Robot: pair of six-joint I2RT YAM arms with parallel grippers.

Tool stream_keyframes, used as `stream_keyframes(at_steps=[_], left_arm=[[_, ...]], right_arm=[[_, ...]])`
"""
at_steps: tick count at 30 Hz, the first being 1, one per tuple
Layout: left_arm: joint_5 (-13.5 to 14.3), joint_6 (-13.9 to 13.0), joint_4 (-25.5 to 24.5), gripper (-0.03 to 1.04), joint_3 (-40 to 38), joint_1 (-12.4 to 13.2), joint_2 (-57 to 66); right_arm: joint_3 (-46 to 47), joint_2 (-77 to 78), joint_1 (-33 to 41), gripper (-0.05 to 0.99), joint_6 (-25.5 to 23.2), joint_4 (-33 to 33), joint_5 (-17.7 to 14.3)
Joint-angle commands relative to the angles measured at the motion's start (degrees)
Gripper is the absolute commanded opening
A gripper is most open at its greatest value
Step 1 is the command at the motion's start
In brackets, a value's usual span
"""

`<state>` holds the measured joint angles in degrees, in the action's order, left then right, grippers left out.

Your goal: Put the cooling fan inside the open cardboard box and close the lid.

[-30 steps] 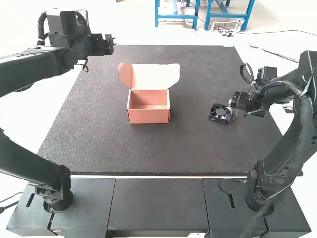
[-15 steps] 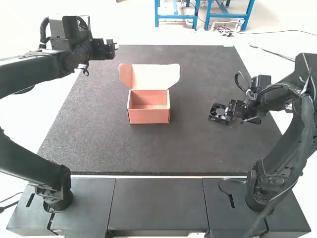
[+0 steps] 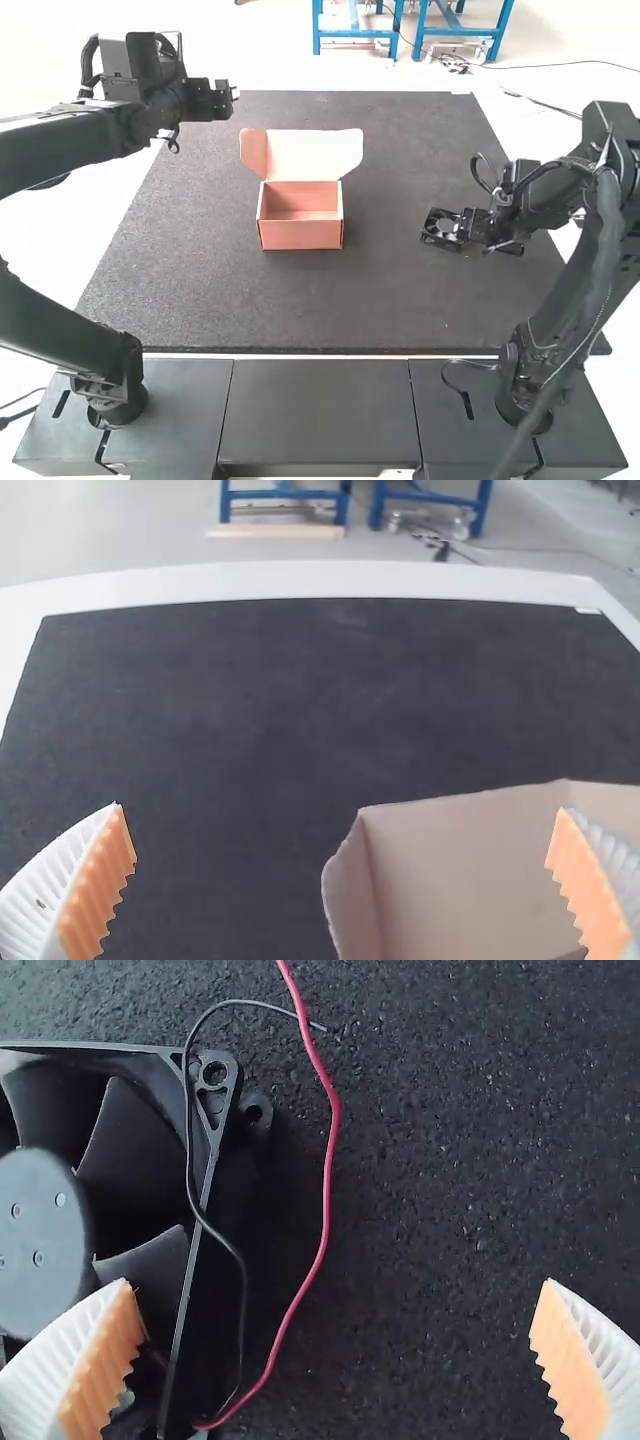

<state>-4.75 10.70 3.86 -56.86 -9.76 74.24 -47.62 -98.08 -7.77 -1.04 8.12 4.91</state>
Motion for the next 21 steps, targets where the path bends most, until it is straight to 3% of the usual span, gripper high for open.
stream_keyframes(at_steps=[1, 8, 12, 21], left_arm=[[-0.96, -0.94, 0.45, 0.97, 0.52, 0.35, -0.58], [-0.96, -1.21, 0.62, 0.97, 0.70, 0.27, -0.58], [-0.96, -1.29, 1.06, 0.97, 0.79, 0.35, -0.67], [-0.96, -1.29, 1.33, 0.97, 0.44, 0.53, -0.50]], right_arm=[[-0.64, -3.52, 0.48, 0.86, 0.60, -0.65, -0.60], [-0.37, -3.96, 0.48, 0.59, 0.60, 2.25, -0.60], [0.33, -4.05, 0.74, 0.35, 0.77, 2.08, -0.16], [2.97, -3.96, 0.74, 0.16, 1.39, 1.46, 1.51]])
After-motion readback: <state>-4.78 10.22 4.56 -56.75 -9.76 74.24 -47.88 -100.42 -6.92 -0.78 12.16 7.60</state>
